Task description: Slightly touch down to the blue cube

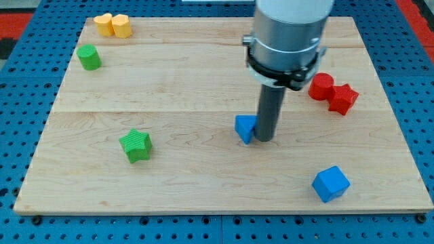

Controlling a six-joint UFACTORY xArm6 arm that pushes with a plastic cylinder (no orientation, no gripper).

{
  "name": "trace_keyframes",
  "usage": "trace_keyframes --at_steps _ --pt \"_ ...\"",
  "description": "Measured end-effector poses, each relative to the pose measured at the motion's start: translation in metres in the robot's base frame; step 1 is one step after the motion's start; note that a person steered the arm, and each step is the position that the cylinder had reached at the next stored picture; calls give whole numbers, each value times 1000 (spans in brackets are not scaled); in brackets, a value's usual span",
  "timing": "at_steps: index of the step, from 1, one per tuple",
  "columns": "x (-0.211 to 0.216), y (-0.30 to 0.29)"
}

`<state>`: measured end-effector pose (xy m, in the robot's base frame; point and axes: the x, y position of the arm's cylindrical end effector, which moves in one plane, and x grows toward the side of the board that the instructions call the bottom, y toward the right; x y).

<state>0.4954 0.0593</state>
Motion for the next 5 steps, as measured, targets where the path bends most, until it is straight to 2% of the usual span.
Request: trace_keyframes --at_steps 1,2,3,4,5 --pt "13 94" --pt "74 155" --pt "122 116" --pt "100 48" --pt "92 68"
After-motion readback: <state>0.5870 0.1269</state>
